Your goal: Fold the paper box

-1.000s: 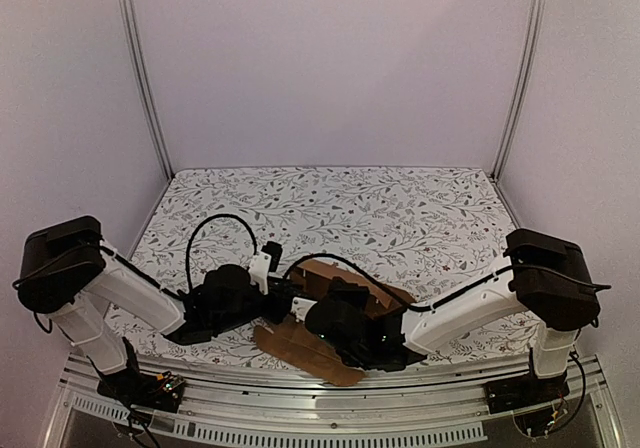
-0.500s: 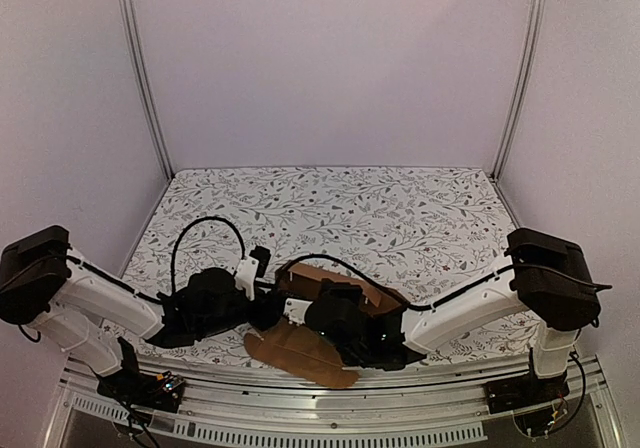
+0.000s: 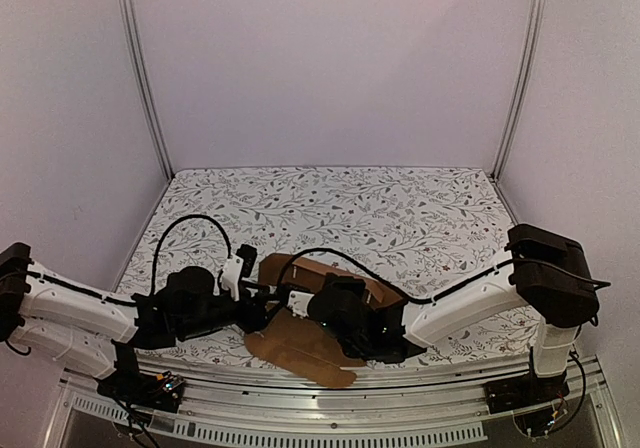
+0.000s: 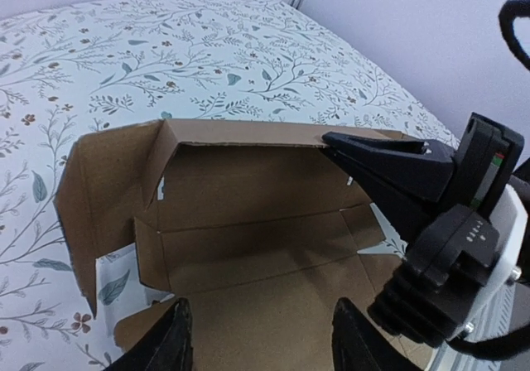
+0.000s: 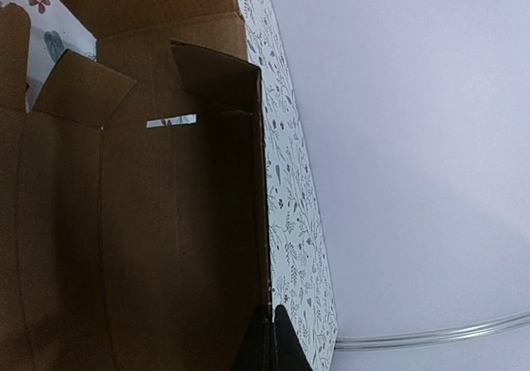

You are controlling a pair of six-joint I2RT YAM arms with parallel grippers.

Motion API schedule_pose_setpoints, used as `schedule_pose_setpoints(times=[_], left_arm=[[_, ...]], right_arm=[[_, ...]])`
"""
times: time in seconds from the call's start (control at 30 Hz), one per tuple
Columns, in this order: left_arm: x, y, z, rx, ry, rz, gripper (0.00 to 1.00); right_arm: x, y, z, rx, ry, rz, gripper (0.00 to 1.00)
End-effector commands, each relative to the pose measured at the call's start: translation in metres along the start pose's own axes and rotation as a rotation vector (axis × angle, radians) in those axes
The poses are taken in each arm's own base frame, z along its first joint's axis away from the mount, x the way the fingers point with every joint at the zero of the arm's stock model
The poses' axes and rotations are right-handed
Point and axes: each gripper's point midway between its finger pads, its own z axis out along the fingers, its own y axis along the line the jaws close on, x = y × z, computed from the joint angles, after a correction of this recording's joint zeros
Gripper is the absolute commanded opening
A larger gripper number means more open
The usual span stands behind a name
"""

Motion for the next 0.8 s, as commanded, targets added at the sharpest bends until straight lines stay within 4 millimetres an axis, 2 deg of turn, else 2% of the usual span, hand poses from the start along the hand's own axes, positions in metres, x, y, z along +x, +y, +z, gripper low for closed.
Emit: schedule_pose_setpoints(times=[0.0, 0.17, 0.3, 0.4, 0.53, 0.77], left_arm=[[0.005, 0.008, -0.016, -0.047, 0.035, -0.006, 0.56], [-0.018, 0.034, -0.040, -0.218, -0.008, -0.003, 0.53], [-0.035, 0.057, -0.057, -0.322, -0.075, -0.029, 0.42], [-0.040, 0.072, -0.061, -0.356, -0.105, -0.062, 0.36], [-0.048, 0.092, -0.054, -0.358, -0.146, -0.122, 0.30], [-0.053, 0.111, -0.013, -0.293, -0.099, -0.214, 0.15]], right_arm=[[-0.006, -0.013, -0.001, 0.010, -0.011, 0.027, 0.00], [-0.005, -0.011, -0.002, 0.003, -0.013, 0.016, 0.00], [-0.002, -0.005, -0.002, -0.009, -0.016, -0.013, 0.00], [0.001, -0.004, -0.004, -0.015, -0.021, -0.025, 0.00], [0.001, -0.003, -0.007, -0.023, -0.034, -0.036, 0.00], [0.000, 0.000, -0.013, -0.032, -0.052, -0.034, 0.00]])
